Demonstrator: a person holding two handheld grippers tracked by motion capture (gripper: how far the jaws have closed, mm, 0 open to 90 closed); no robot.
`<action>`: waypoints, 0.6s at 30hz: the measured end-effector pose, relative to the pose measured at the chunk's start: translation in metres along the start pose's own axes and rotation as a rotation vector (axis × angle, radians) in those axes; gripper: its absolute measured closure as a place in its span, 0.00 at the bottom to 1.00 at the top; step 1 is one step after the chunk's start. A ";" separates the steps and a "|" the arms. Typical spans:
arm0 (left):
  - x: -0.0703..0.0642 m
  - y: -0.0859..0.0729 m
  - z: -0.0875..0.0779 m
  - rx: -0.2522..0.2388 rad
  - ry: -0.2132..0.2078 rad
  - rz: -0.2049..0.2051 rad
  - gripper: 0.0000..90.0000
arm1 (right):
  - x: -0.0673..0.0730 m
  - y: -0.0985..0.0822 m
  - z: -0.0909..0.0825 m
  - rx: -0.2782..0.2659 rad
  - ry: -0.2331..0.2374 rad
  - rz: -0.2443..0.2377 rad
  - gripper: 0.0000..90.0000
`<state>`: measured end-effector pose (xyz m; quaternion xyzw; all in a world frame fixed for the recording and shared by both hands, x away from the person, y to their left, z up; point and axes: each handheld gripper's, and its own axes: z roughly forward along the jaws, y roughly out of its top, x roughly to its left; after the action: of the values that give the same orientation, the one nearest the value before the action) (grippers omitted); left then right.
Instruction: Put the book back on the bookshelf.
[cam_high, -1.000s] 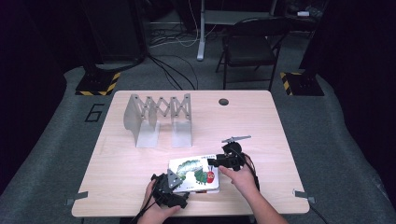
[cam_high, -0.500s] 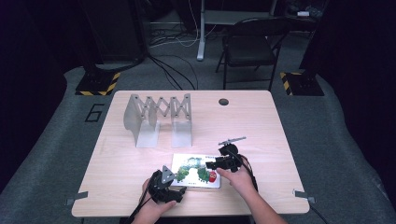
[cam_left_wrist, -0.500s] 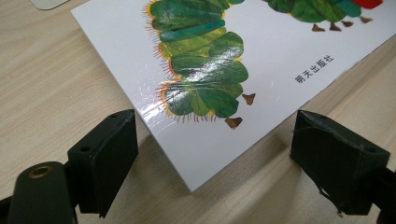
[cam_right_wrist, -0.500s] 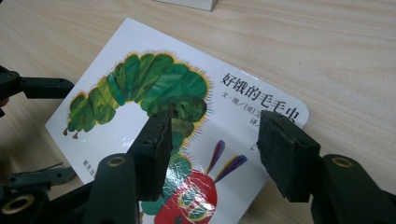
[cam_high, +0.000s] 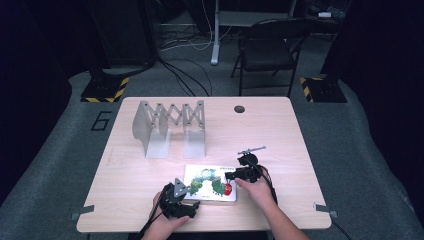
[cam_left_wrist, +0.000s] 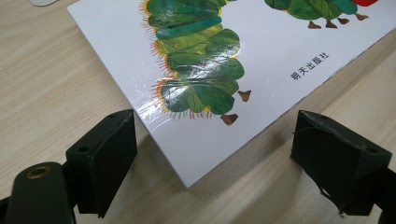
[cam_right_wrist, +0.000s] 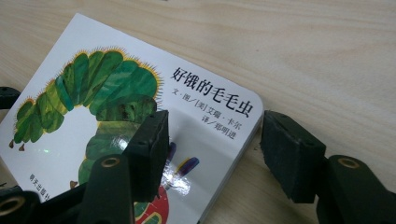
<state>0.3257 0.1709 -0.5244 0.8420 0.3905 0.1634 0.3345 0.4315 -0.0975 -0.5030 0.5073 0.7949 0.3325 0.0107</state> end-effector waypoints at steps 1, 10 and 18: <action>0.000 0.000 0.000 0.007 -0.008 0.007 0.15 | 0.001 0.000 0.000 0.003 0.002 0.003 0.45; -0.009 -0.001 0.000 0.007 -0.014 0.008 0.10 | 0.001 -0.001 0.000 0.006 -0.012 0.014 0.46; -0.011 -0.001 0.001 0.005 -0.001 0.006 0.07 | 0.000 0.001 -0.003 0.008 0.016 0.056 0.46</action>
<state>0.3186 0.1626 -0.5264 0.8440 0.3882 0.1630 0.3324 0.4313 -0.0989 -0.5005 0.5269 0.7817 0.3336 -0.0069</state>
